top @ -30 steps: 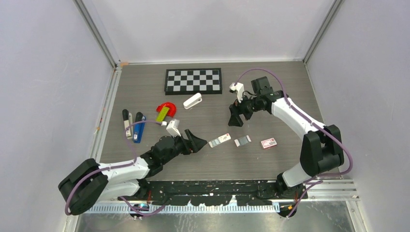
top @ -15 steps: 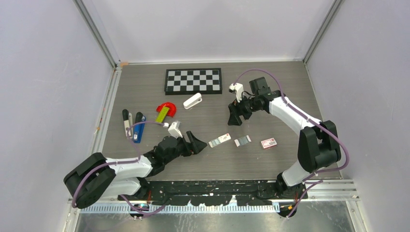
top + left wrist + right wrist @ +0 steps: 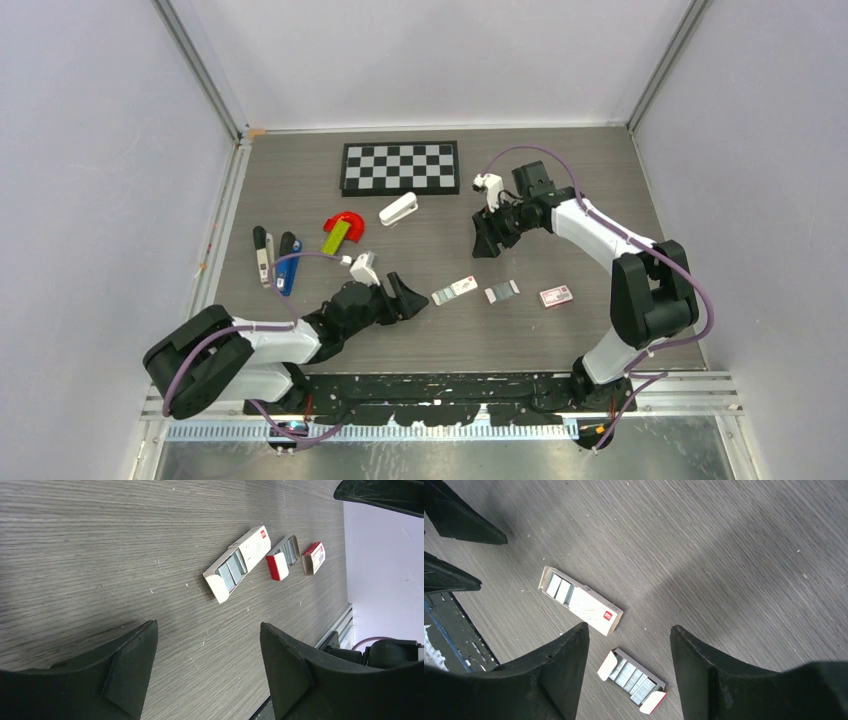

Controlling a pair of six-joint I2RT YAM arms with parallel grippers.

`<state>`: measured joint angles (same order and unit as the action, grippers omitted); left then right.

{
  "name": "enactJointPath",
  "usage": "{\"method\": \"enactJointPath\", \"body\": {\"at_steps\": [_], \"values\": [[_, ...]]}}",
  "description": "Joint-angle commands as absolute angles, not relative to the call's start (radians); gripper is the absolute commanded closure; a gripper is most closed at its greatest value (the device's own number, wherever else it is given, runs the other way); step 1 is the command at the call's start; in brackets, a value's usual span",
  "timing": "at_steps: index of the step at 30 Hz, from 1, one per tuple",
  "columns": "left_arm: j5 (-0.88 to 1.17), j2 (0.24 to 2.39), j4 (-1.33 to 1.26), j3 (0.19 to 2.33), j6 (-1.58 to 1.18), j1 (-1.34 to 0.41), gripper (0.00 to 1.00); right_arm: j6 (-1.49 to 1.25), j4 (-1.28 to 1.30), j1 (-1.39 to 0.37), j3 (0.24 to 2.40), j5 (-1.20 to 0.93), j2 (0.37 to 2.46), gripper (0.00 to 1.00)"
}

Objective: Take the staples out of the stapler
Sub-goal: Close the staple box at the center of the board.

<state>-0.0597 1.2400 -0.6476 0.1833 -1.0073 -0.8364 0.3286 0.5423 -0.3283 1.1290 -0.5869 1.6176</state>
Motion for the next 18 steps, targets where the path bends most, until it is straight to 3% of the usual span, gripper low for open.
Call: {"method": "enactJointPath", "body": {"at_steps": [1, 14, 18], "values": [[-0.063, 1.279, -0.723, 0.218, -1.027, -0.833, 0.25, 0.29, 0.508, -0.338, 1.146, -0.552, 1.635, 0.37], [-0.101, 1.412, -0.743, 0.256, -1.06, -0.833, 0.34, 0.26, 0.495, -0.343, 1.153, -0.499, 1.67, 0.47], [-0.127, 1.449, -0.678, 0.302, -1.08, -0.834, 0.41, 0.23, 0.479, -0.359, 1.157, -0.444, 1.688, 0.57]]}}
